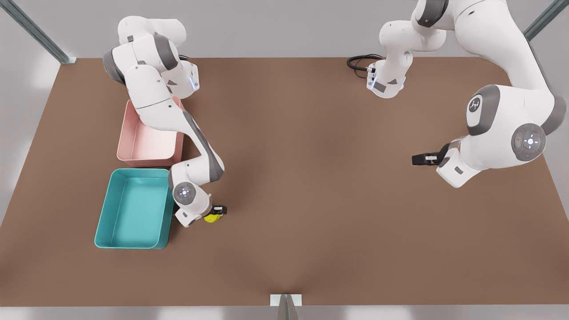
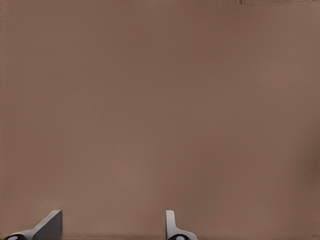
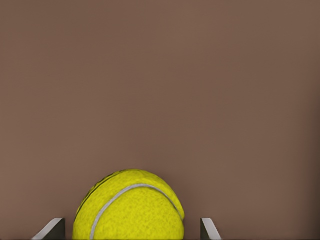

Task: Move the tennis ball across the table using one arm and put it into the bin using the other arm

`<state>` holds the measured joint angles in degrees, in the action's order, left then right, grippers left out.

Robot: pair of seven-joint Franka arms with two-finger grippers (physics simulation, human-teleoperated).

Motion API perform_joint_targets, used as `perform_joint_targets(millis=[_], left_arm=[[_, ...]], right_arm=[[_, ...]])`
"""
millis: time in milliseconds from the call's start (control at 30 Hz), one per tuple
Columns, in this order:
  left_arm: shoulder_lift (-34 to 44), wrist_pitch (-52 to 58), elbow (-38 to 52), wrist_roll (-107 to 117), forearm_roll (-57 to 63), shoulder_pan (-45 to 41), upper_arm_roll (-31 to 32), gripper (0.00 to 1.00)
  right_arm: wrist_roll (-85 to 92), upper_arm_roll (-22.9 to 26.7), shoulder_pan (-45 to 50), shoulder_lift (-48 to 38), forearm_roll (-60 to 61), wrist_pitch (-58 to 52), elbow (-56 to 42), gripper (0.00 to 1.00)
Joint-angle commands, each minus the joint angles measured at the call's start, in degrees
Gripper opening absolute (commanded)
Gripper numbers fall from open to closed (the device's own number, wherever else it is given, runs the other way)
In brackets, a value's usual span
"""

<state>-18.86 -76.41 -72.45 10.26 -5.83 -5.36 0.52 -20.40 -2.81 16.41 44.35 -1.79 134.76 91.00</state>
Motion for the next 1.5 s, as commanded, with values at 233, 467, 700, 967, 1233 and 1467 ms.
perform_joint_targets(millis=[233,467,700,967,1233,1467], left_arm=[[0.0,0.1,0.0,7.0,0.0,0.0,0.0,1.0],[0.0,0.0,0.0,7.0,0.0,0.1,0.0,1.0],[-0.7,-0.1,0.0,7.0,0.0,0.1,0.0,1.0],[-0.6,-0.1,0.1,7.0,0.0,0.1,0.0,1.0],[-0.6,-0.1,0.1,7.0,0.0,0.0,0.0,1.0],[-0.6,-0.1,0.1,7.0,0.0,0.0,0.1,1.0]], right_arm=[[-5.5,0.0,0.7,2.0,-0.1,2.2,0.0,1.0],[-5.4,0.0,0.6,1.9,-0.1,2.3,-0.1,0.93],[-5.4,0.0,0.5,1.7,0.0,2.3,-0.3,0.57],[-4.7,-0.4,0.5,-2.7,-0.2,1.1,-0.5,0.57],[31.7,11.1,-1.4,-11.2,-0.8,-11.3,-2.0,0.58],[39.7,18.1,-3.1,-8.7,0.6,-12.7,-2.0,0.7]])
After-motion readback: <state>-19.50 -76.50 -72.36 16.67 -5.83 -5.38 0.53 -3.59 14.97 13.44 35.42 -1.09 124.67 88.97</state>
